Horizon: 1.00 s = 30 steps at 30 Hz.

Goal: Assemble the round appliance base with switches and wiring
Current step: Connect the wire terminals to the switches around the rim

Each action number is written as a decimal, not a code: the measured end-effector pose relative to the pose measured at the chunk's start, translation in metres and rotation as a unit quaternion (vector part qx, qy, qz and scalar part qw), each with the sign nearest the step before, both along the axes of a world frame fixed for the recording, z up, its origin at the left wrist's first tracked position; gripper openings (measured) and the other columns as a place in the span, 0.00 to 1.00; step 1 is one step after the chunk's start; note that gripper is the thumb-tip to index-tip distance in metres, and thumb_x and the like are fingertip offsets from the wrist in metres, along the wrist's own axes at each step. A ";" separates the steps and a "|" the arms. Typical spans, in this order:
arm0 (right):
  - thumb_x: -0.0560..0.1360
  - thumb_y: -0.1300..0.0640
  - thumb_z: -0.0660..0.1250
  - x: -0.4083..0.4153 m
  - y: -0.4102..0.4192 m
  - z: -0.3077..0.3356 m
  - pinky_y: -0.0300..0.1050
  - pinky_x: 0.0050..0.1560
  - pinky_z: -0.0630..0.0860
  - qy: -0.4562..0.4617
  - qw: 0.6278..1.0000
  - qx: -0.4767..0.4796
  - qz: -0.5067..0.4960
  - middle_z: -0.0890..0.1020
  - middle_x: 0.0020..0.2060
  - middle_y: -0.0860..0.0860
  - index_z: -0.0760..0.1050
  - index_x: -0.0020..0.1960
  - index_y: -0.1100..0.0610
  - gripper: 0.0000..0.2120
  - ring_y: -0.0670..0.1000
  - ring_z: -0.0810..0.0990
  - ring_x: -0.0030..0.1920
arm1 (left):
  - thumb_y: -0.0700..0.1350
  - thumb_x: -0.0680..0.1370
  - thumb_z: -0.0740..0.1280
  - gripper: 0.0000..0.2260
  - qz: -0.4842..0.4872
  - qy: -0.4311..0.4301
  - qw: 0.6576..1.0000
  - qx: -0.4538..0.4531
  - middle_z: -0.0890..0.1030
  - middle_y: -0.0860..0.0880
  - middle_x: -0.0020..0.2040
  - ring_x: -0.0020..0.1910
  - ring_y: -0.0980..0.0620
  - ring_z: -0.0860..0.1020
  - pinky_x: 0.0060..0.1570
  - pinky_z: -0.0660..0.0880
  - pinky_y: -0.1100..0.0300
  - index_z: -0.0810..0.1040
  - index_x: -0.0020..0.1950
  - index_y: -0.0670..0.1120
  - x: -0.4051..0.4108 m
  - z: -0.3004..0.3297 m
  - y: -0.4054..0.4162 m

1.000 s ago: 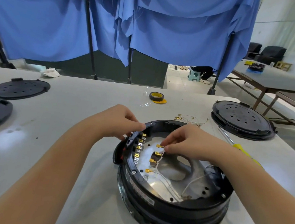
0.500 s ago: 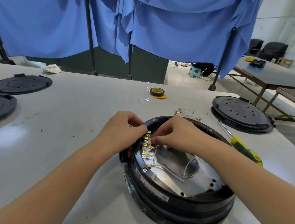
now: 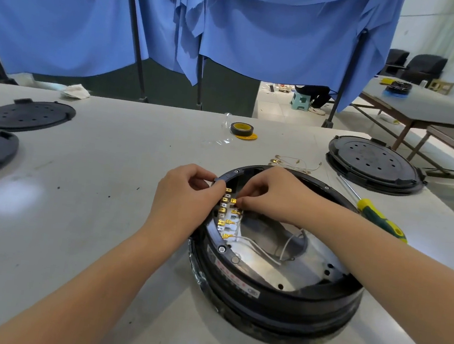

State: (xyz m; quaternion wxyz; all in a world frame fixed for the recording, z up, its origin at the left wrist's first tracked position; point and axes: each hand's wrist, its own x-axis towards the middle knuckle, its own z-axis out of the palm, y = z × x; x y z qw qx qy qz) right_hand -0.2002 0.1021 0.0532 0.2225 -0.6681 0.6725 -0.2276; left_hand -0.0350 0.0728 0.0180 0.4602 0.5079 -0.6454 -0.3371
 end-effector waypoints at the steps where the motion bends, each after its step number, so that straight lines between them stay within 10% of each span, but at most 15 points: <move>1: 0.71 0.54 0.73 -0.001 -0.001 -0.001 0.38 0.42 0.77 -0.012 1.000 0.003 -0.006 0.82 0.33 0.44 0.84 0.43 0.52 0.03 0.42 0.79 0.36 | 0.50 0.70 0.74 0.03 0.001 -0.004 1.000 -0.005 0.82 0.56 0.33 0.34 0.60 0.80 0.36 0.73 0.65 0.82 0.40 0.52 0.000 0.000 0.000; 9: 0.69 0.56 0.73 0.001 -0.005 -0.001 0.30 0.30 0.72 -0.072 0.996 0.052 -0.032 0.83 0.30 0.44 0.84 0.38 0.51 0.02 0.38 0.78 0.30 | 0.50 0.70 0.73 0.03 -0.003 -0.011 1.000 -0.011 0.82 0.54 0.33 0.34 0.59 0.80 0.36 0.73 0.64 0.83 0.40 0.52 0.001 0.000 0.000; 17: 0.70 0.57 0.73 0.002 -0.005 0.001 0.40 0.47 0.79 -0.101 0.992 0.069 -0.034 0.85 0.37 0.49 0.84 0.38 0.52 0.03 0.46 0.81 0.40 | 0.49 0.70 0.73 0.03 0.001 -0.013 1.000 -0.018 0.82 0.55 0.32 0.33 0.61 0.79 0.35 0.72 0.65 0.83 0.39 0.52 0.001 0.001 0.001; 30: 0.71 0.57 0.73 0.005 -0.005 0.002 0.35 0.42 0.79 -0.112 0.991 0.071 -0.029 0.85 0.38 0.50 0.84 0.40 0.53 0.02 0.46 0.82 0.41 | 0.48 0.71 0.73 0.03 0.006 -0.015 1.000 -0.025 0.82 0.55 0.32 0.34 0.60 0.80 0.36 0.75 0.64 0.83 0.39 0.50 0.000 0.004 0.003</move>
